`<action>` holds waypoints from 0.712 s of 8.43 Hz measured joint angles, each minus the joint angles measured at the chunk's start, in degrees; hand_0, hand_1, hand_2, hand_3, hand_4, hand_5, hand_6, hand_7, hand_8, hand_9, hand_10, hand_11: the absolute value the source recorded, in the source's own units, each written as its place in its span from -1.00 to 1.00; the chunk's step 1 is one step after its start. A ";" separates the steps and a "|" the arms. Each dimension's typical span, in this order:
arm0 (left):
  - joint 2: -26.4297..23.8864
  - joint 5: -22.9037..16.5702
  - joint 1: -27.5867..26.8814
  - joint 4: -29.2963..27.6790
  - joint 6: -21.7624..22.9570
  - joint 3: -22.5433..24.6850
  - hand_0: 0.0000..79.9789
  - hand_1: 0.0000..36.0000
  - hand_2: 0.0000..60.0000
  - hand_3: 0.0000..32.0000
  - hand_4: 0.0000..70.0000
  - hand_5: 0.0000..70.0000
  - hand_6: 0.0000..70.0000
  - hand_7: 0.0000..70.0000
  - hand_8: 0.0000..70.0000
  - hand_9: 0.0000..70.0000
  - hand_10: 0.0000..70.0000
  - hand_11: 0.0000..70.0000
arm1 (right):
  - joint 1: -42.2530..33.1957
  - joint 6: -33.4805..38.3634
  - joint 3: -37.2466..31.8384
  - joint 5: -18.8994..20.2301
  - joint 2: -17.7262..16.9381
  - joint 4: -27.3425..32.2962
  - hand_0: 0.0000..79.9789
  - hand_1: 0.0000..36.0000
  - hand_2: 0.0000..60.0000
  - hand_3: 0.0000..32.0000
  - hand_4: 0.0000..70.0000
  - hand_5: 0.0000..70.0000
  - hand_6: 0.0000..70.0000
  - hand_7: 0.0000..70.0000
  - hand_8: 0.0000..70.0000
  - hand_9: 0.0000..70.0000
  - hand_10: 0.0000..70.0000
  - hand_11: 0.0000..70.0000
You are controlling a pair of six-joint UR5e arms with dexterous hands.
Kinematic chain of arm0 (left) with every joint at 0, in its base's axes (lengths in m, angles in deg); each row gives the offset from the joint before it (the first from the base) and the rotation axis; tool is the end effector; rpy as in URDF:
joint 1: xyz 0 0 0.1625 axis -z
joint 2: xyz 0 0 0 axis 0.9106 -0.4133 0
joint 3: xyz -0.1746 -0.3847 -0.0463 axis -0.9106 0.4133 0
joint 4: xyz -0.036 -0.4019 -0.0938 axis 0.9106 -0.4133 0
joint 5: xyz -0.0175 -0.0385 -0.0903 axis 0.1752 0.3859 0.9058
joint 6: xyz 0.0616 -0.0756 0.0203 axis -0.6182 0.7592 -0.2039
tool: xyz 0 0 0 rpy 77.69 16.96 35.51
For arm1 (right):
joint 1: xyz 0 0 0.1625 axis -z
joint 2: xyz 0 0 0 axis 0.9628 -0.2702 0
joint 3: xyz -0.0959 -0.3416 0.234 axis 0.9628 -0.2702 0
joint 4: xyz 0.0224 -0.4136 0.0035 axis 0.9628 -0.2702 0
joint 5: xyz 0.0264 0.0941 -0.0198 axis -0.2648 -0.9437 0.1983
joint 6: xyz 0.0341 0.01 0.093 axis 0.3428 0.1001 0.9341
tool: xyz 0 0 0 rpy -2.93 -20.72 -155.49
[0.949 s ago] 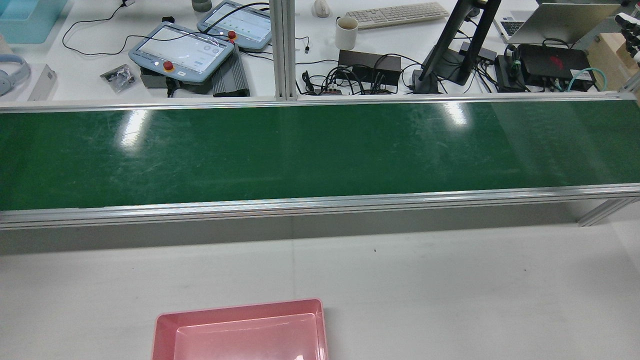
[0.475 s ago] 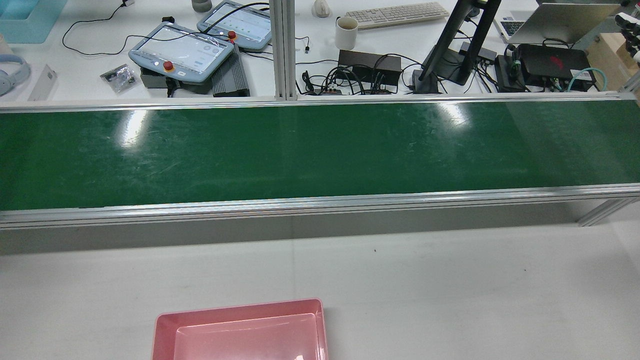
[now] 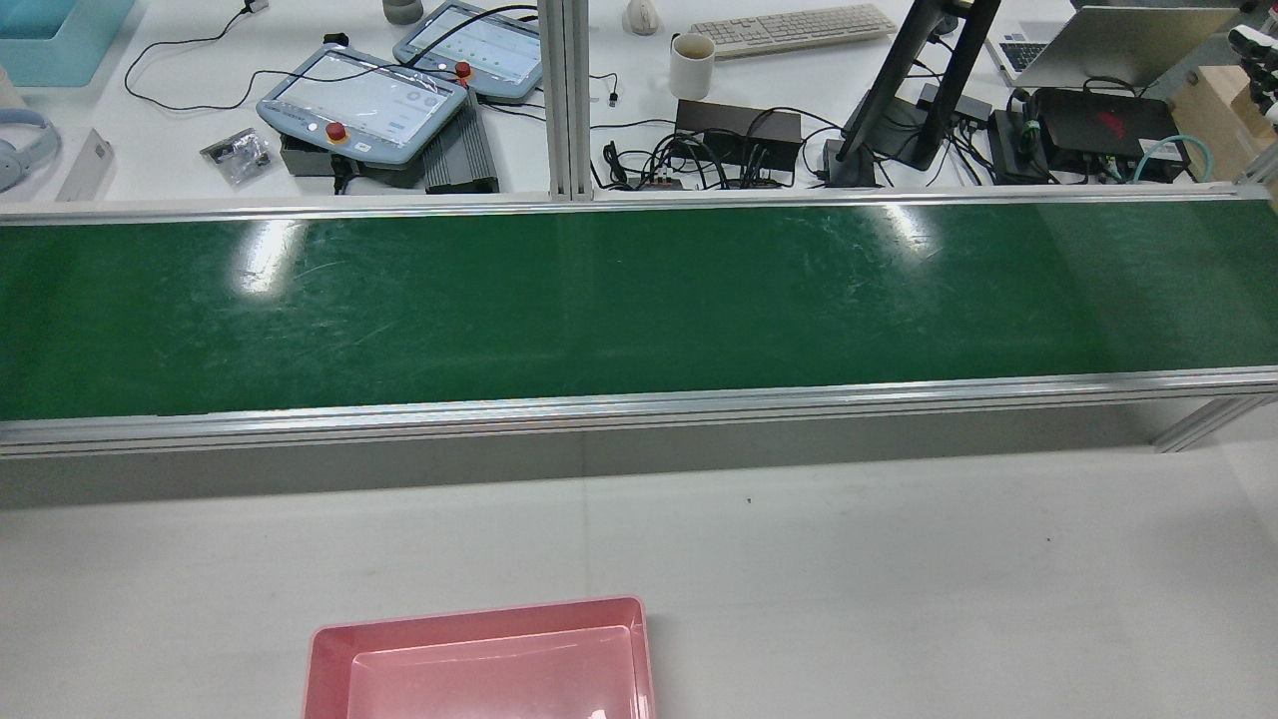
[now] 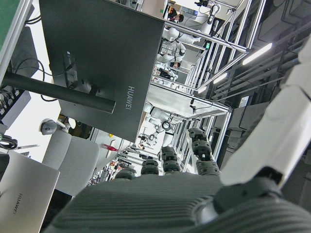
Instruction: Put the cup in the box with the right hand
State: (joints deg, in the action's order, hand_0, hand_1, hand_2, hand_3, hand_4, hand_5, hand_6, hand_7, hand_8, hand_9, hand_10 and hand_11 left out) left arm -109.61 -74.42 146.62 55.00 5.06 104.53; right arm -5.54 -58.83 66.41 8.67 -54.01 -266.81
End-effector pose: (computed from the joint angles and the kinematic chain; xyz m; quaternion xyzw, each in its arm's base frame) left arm -0.0204 -0.5804 0.5322 -0.1354 0.7194 -0.6676 0.1361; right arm 0.0570 -0.5265 0.5987 0.0993 -0.7252 0.6731 0.1060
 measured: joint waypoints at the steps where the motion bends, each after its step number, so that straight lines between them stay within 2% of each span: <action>1: 0.00 0.00 0.00 0.00 0.00 0.00 -1.00 -1.00 -1.00 -1.00 -1.00 -1.00 -1.00 -1.00 -1.00 -1.00 -1.00 -1.00 | -0.01 0.00 0.01 0.00 -0.05 0.00 -0.04 -0.54 -0.84 -1.00 -1.00 -0.94 -0.90 -0.59 -0.96 -0.82 -1.00 -1.00; 6: 0.00 0.00 0.00 -0.03 0.00 -0.06 -1.00 -1.00 -1.00 -1.00 -1.00 -1.00 -1.00 -1.00 -1.00 -1.00 -1.00 -1.00 | 0.16 0.00 0.31 -0.03 -0.18 0.00 -0.03 -0.55 -0.86 -1.00 -1.00 -0.94 -0.90 -0.60 -0.97 -0.84 -1.00 -1.00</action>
State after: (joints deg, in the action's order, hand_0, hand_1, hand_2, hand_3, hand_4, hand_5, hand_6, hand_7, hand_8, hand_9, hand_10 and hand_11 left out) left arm -109.61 -74.42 146.62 54.96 5.06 104.47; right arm -5.37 -58.83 66.72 8.64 -54.19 -266.82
